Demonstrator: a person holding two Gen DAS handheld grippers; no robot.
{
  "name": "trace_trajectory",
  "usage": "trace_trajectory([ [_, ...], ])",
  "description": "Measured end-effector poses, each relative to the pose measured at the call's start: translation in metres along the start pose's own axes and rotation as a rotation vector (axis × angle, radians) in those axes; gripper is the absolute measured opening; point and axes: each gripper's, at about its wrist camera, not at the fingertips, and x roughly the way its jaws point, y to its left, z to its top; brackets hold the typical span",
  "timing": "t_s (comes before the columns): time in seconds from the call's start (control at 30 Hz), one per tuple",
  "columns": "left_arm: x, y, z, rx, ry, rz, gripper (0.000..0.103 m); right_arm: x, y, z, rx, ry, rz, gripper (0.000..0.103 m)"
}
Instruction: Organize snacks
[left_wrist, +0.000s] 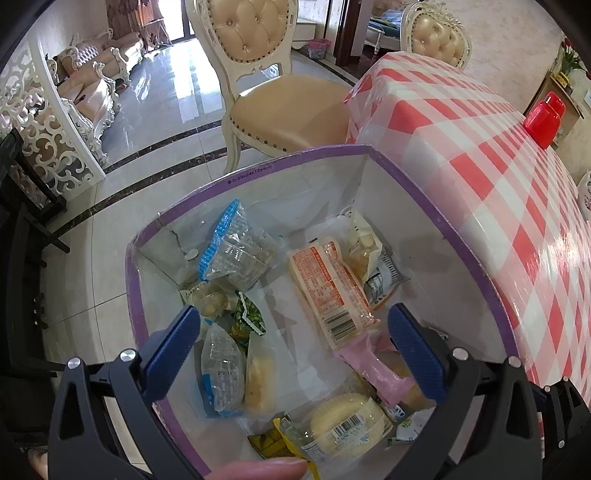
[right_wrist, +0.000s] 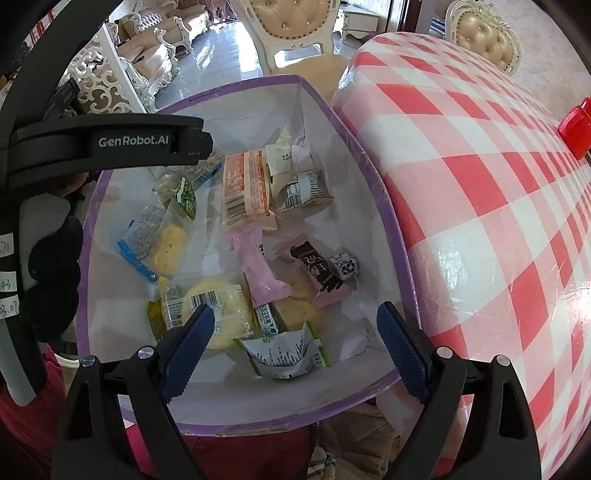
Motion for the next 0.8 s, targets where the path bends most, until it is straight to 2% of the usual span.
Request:
trace_trajectory([
  [0.57,0.0016,-0.0024,0.0004,0.006,0.015,-0.002,0.102,-0.0006,-0.0003,0.0072,-0.001,-0.012,-0.023,0.087],
  [0.67,-0.0009,-0.0036,-0.0008,0.006,-0.013,0.028,0.102,0.0020,-0.0019,0.0079,0.003,-0.006,-0.024,0.087],
  [0.8,-0.0011,-0.0014,0.0009,-0.003,-0.009,0.025,0.102,0.0033,-0.0032,0.0075,0.007,-0.001,-0.021,0.087],
])
